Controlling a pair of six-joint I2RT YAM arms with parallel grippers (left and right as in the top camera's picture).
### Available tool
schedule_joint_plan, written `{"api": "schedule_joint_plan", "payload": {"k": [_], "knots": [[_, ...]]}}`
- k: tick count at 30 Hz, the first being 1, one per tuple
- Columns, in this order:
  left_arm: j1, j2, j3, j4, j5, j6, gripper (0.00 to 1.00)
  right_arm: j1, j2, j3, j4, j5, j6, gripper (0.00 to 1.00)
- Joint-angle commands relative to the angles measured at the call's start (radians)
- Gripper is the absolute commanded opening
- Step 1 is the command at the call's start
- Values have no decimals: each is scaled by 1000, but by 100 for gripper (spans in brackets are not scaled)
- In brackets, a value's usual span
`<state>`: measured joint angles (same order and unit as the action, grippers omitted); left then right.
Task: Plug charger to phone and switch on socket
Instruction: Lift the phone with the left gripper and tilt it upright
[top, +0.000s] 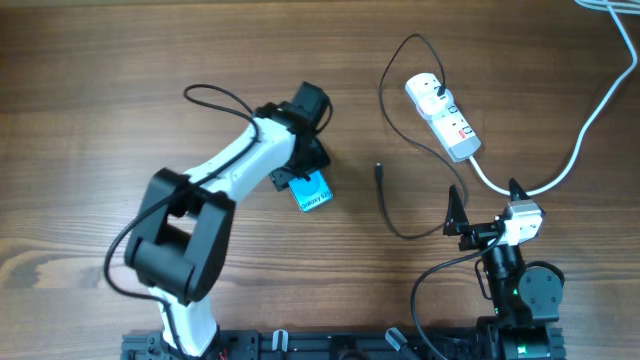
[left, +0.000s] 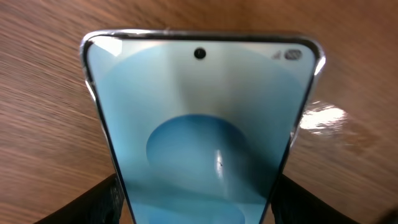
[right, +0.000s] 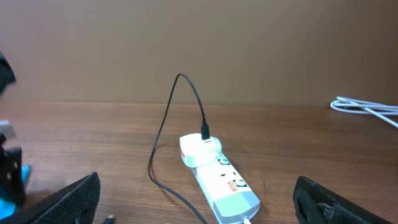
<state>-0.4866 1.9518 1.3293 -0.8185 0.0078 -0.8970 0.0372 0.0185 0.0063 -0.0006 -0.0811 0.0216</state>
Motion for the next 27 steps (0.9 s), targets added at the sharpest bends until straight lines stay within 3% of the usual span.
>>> {"api": "schedule_joint_plan", "payload": {"k": [1,10,21,23,25,27], "knots": [[22,-54,29,-13,36,0,71,-4,-5,-1,2,11,7,100],[-31,-48,12,-13,-42,-2,72,-4,-5,-1,2,11,7,100],[-107,90,-48,63,-103,-5,77,-4,-5,-1,2,11,7,100],[-108,93,-49,62,-103,-5,84,-4,-5,-1,2,11,7,100],[-108,93,-49,53,-101,-5,100,-4,-5,-1,2,11,7,100],[-107,93,-49,37,-72,-5,100,-4,-5,-1,2,11,7,100]]}}
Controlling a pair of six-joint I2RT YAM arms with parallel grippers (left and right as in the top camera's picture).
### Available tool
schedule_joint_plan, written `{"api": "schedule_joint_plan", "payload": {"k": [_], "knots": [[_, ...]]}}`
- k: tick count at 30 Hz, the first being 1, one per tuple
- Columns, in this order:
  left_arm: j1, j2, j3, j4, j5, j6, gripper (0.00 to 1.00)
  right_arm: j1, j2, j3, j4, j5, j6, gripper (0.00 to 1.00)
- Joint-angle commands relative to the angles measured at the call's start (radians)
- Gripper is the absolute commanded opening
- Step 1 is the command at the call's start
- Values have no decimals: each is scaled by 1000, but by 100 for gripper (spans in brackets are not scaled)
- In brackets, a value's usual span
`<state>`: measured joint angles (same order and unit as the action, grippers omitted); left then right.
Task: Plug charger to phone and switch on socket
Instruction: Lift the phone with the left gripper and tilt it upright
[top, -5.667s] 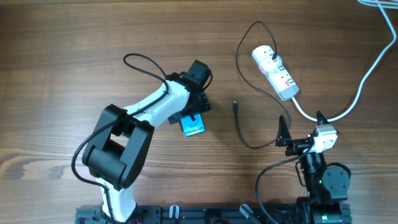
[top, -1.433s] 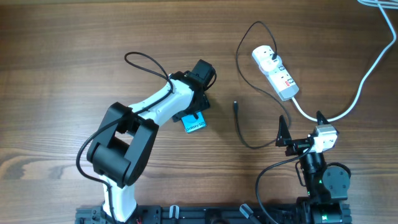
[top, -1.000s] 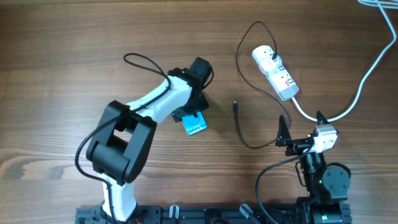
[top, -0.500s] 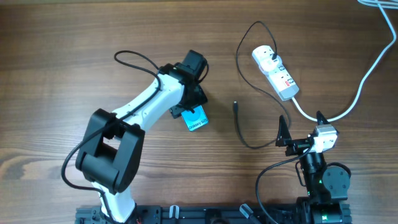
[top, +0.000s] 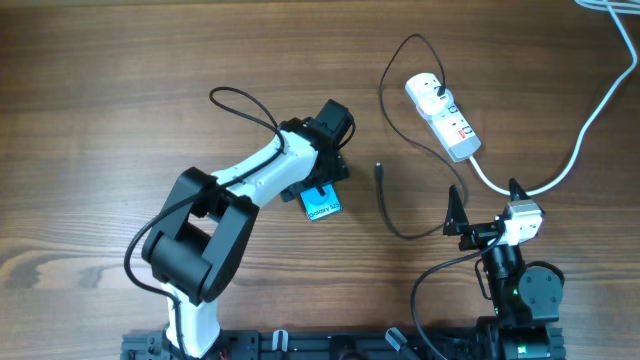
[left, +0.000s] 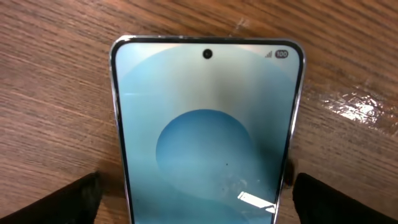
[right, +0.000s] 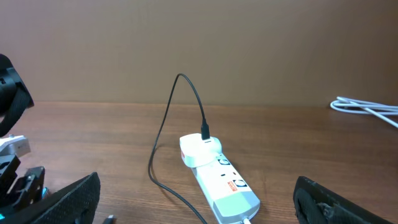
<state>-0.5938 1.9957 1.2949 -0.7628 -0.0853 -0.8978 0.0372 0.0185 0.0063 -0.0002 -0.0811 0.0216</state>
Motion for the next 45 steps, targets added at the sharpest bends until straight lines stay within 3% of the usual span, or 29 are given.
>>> {"api": "schedule_joint_plan", "payload": {"k": [1,9,12,14,18,27,35,38,45], "knots": [[0,50,-15,-23,43,-4,100,-4,-5,-1,2,11,7,100],[-23,50,-15,-29,42,-32,94,-4,-5,-1,2,11,7,100],[-27,50,-15,-26,35,-31,79,-4,-5,-1,2,11,7,100],[-27,50,-15,-26,35,-31,77,-4,-5,-1,2,11,7,99],[-29,50,-15,-27,36,-31,61,-4,-5,-1,2,11,7,100],[22,-37,29,-68,72,-31,61,-4,-5,-1,2,11,7,100],[128,-154,29,-80,213,-26,60,-4,-5,-1,2,11,7,100],[166,-162,29,-77,385,-23,60,-4,-5,-1,2,11,7,100],[314,-164,29,139,1168,21,61,-4,-5,-1,2,11,7,100]]}}
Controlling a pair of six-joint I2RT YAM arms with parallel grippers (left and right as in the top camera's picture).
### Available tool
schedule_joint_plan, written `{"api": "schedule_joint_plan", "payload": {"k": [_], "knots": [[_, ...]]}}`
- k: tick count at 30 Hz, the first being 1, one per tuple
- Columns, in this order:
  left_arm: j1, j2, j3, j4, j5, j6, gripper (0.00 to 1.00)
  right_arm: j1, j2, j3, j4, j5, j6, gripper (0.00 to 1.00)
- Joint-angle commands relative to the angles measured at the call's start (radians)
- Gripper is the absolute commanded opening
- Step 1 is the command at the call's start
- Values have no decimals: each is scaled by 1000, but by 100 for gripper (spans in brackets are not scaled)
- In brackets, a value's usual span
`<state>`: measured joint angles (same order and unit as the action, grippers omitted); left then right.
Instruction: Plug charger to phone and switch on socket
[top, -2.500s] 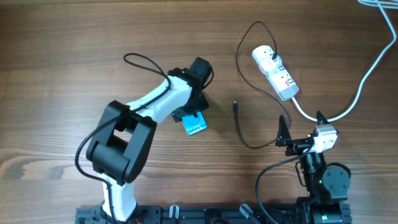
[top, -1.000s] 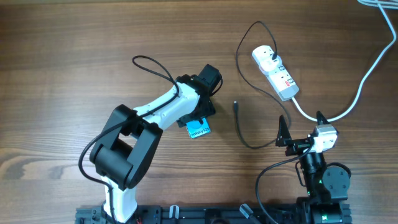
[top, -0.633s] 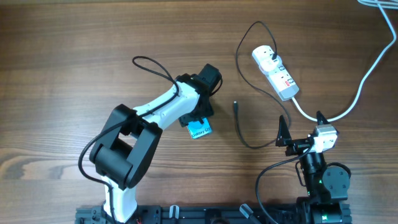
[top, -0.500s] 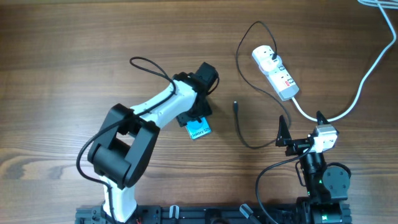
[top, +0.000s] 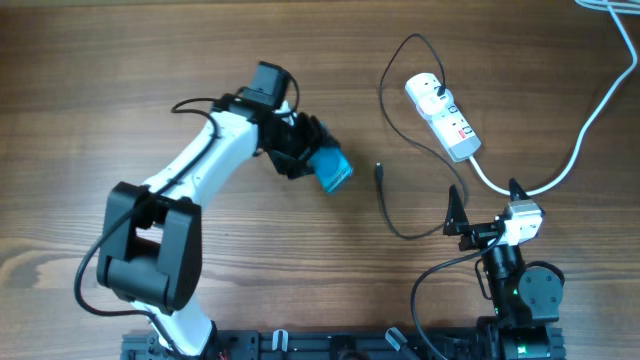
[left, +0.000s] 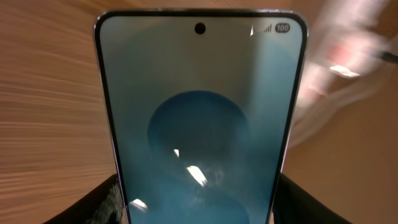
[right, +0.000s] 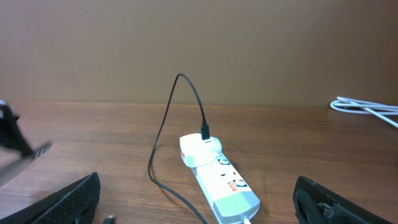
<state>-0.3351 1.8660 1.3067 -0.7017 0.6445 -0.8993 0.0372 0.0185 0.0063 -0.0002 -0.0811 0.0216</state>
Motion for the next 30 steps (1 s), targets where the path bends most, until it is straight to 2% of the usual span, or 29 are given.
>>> {"api": "schedule_joint_plan", "payload": {"k": [1,3,6,7,10,11,12,14,17,18,20,21,24,25,26,27,28,29,30], "knots": [[83,-34,18,126,538,-11,61,-4,-5,-1,2,11,7,100],[119,-34,18,185,647,-63,61,-4,-5,-1,2,11,7,100],[165,-34,18,253,721,-150,61,-4,-5,-1,37,6,15,100],[175,-34,18,256,725,-166,61,-4,-5,-1,88,-55,97,100],[192,-34,18,258,732,-194,61,-4,-5,-1,138,-398,557,100],[196,-34,18,257,744,-209,61,-4,-5,-1,145,-509,793,100],[198,-34,18,257,758,-218,62,-4,-5,-1,146,-532,946,100],[199,-34,18,257,768,-235,62,-4,-5,-1,203,-551,1132,100],[199,-34,18,257,772,-243,62,-4,-5,9,446,-595,1161,100],[199,-34,18,257,779,-243,62,-4,-3,47,458,-594,1182,100],[199,-34,18,257,784,-243,62,-4,34,163,361,-627,1073,100],[199,-34,18,257,784,-243,62,-4,64,227,252,-627,1020,100],[199,-34,18,257,784,-243,62,-4,288,547,-318,-542,717,100],[199,-34,18,257,783,-243,62,-4,417,686,-521,-472,558,100],[199,-34,18,257,783,-244,62,-4,521,793,-655,-412,469,100],[199,-34,18,257,783,-247,62,-4,629,901,-763,-402,421,100],[199,-34,18,257,783,-247,62,-4,713,984,-820,-429,454,100],[199,-34,18,257,783,-247,62,-4,776,1041,-852,-494,513,100],[199,-34,18,257,783,-247,62,-2,851,1090,-853,-646,513,100]]}}
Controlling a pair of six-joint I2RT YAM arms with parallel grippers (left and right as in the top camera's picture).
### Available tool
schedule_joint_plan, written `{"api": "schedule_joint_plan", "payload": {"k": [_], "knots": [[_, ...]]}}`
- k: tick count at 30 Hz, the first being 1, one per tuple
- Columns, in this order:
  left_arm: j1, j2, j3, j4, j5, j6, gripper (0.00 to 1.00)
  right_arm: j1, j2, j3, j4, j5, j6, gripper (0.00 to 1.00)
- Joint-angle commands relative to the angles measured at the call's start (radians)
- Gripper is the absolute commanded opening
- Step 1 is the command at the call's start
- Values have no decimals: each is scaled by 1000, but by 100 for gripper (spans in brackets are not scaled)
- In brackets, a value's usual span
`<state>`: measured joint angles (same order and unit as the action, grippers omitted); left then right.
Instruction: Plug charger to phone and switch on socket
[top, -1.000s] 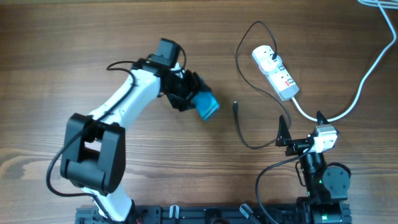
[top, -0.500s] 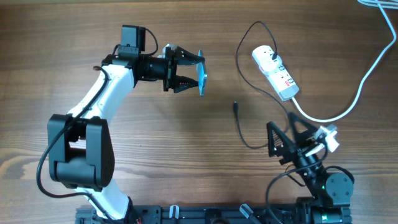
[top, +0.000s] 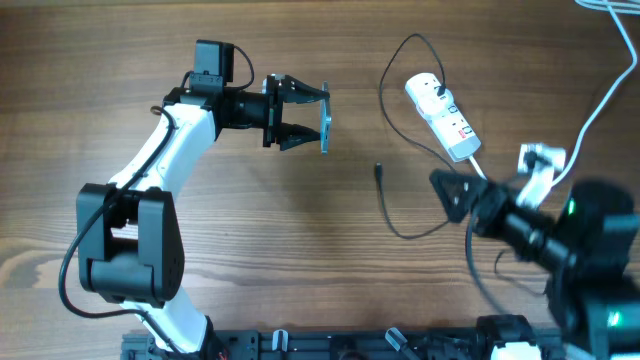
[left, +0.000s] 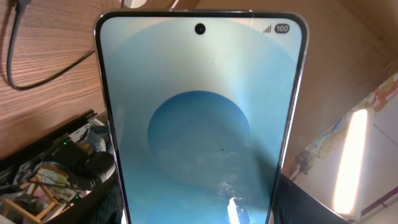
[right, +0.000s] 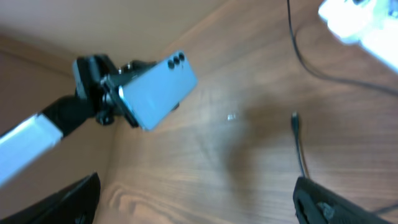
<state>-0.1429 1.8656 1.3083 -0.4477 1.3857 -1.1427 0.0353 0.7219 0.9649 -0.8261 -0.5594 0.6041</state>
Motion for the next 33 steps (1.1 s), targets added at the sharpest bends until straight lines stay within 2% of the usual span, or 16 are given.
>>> {"api": "schedule_joint_plan", "payload": {"k": [1,2,4,5,6,9,11,13,18,20,23,25,28,33], "knots": [[6,-34,16,3,42,-4,62,13,196,145,37,-330,-192,99],[6,-34,16,3,42,-4,62,50,245,166,59,-385,-262,95],[6,-34,16,3,42,-14,62,149,314,229,-38,-188,-274,90],[6,-34,16,3,42,-16,62,236,359,282,-109,-19,-274,90],[6,-34,16,3,41,-18,62,348,414,352,-184,174,-251,90],[6,-34,16,3,42,-18,62,589,547,539,-301,550,-121,90],[6,-34,16,3,42,-18,62,698,624,639,-315,669,-75,90],[6,-34,16,3,42,-18,63,767,713,688,-290,751,64,90],[6,-34,16,3,42,-18,63,787,855,687,-221,829,80,89],[6,-34,16,3,42,-18,63,786,904,687,-195,868,80,84],[6,-34,16,3,42,-18,63,787,924,687,-158,925,80,70],[6,-34,16,3,42,-18,63,786,926,687,-137,933,80,68],[6,-34,16,3,42,-18,63,787,942,682,-125,928,88,56],[6,-34,16,3,42,-18,63,787,989,682,-125,930,119,50]]}}
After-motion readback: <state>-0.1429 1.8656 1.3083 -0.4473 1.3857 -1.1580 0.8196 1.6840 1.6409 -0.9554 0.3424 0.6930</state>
